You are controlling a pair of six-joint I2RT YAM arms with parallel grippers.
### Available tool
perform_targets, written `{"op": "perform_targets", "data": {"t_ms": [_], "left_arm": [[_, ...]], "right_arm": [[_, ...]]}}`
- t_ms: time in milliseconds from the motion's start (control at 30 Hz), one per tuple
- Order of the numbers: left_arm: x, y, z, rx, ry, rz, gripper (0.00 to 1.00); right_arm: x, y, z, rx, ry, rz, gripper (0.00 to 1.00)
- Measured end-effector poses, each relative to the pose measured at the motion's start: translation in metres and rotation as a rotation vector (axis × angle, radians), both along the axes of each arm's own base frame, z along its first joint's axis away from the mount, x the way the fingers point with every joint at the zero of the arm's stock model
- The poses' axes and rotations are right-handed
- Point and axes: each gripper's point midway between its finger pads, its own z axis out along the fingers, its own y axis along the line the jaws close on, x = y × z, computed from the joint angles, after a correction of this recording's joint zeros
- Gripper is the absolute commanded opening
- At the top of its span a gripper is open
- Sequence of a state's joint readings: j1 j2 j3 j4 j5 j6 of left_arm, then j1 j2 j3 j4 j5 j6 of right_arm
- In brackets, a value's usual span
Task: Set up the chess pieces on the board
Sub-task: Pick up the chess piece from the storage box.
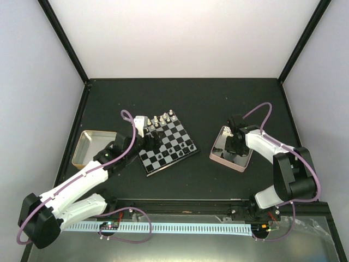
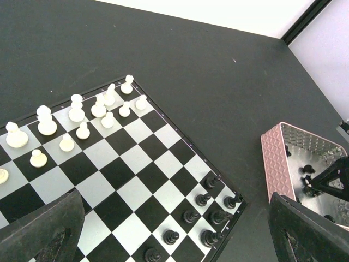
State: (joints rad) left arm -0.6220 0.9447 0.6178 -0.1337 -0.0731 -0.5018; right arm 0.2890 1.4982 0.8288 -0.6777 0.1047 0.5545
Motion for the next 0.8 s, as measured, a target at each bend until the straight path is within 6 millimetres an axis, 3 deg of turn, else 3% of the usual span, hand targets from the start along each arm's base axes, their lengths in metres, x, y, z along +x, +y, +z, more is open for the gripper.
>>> {"op": "perform_targets", "data": {"t_ms": [800], "left_arm": [[-0.0029, 0.0006, 0.0053, -0.017, -0.006, -0.004, 0.93]], "right_arm": [[0.0027, 0.0075, 0.0032, 0.005, -0.014, 0.031, 0.07]]}}
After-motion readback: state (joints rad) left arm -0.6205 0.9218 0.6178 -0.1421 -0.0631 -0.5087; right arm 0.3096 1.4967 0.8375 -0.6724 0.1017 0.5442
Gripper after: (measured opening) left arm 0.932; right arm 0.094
